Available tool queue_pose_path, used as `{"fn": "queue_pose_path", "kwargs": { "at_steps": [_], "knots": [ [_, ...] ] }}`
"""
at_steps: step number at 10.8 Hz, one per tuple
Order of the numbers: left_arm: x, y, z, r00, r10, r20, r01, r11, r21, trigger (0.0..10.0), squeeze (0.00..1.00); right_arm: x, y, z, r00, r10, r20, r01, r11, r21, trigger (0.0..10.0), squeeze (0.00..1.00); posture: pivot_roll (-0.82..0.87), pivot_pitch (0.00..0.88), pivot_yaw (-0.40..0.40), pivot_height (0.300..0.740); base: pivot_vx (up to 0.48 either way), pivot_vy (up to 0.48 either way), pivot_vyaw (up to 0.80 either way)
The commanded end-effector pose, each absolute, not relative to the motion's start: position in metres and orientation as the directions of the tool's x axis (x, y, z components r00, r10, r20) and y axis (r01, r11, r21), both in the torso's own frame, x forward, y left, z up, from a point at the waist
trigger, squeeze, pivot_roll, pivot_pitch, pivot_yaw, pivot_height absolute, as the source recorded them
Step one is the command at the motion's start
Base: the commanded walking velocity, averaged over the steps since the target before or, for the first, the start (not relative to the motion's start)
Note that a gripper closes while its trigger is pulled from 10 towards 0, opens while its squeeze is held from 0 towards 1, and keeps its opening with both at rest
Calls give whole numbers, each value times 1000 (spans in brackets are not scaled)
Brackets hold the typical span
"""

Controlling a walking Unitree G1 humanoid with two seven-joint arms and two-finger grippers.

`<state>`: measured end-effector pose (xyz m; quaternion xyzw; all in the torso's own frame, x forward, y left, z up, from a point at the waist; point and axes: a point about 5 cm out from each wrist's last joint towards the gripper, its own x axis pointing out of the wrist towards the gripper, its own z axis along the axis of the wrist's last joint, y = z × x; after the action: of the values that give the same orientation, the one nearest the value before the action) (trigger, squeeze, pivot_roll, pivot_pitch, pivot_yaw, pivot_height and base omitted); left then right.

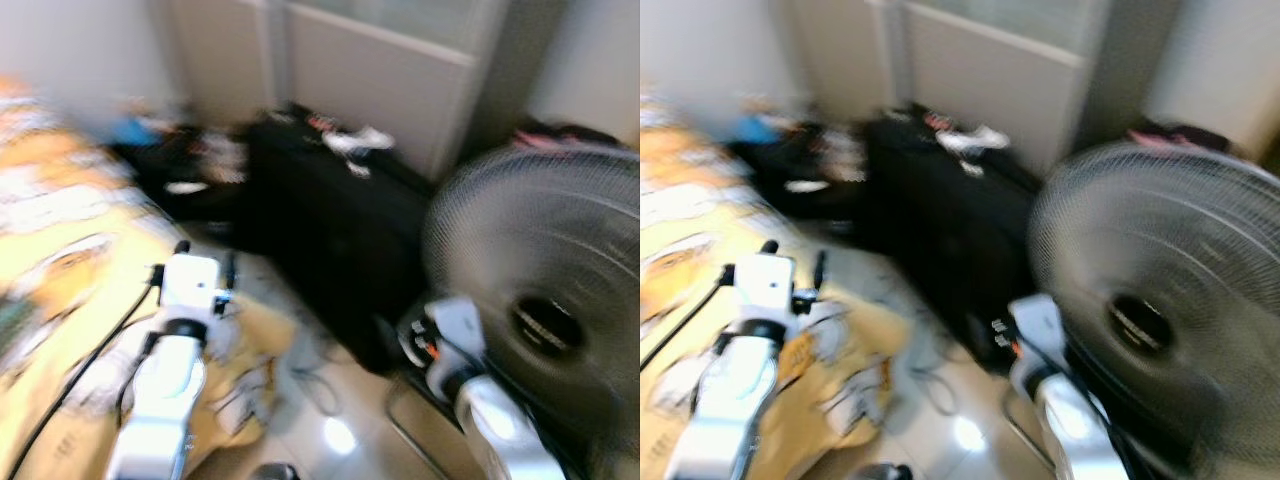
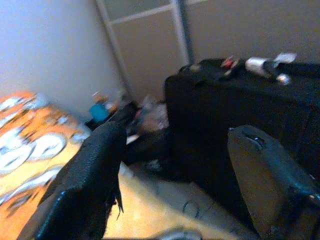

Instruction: Clean up the room

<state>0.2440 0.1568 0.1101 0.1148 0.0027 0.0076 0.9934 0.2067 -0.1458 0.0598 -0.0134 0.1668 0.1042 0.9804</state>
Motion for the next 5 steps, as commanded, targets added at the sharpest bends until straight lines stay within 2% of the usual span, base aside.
{"fn": "queue_pose_path", "kwargs": {
  "at_steps": [1, 2, 4, 5],
  "knots": [
    [244, 153, 109, 1000, 7, -11, -4, 974, 226, 10000, 537, 208, -153, 62, 932, 134, -337, -147, 989, -13, 10000, 1000, -115, 0, 56, 740, 0, 0, 800],
    [241, 148, 105, 996, -59, -67, 69, 984, 165, 10000, 518, 214, -151, 67, 931, 132, -339, -145, 989, -14, 10000, 1000, -105, 0, 50, 740, 0, 0, 800],
    [246, 158, 105, 996, -4, -84, 13, 993, 118, 10000, 478, 216, -143, 72, 936, 139, -323, -129, 990, 51, 10000, 1000, -104, 0, 53, 740, 0, 0, 800],
    [244, 160, 101, 992, -46, -119, 61, 991, 122, 10000, 333, 217, -142, 77, 961, 96, -260, -86, 995, 52, 10000, 1000, -92, 0, 51, 740, 0, 0, 725]
  ]
}}
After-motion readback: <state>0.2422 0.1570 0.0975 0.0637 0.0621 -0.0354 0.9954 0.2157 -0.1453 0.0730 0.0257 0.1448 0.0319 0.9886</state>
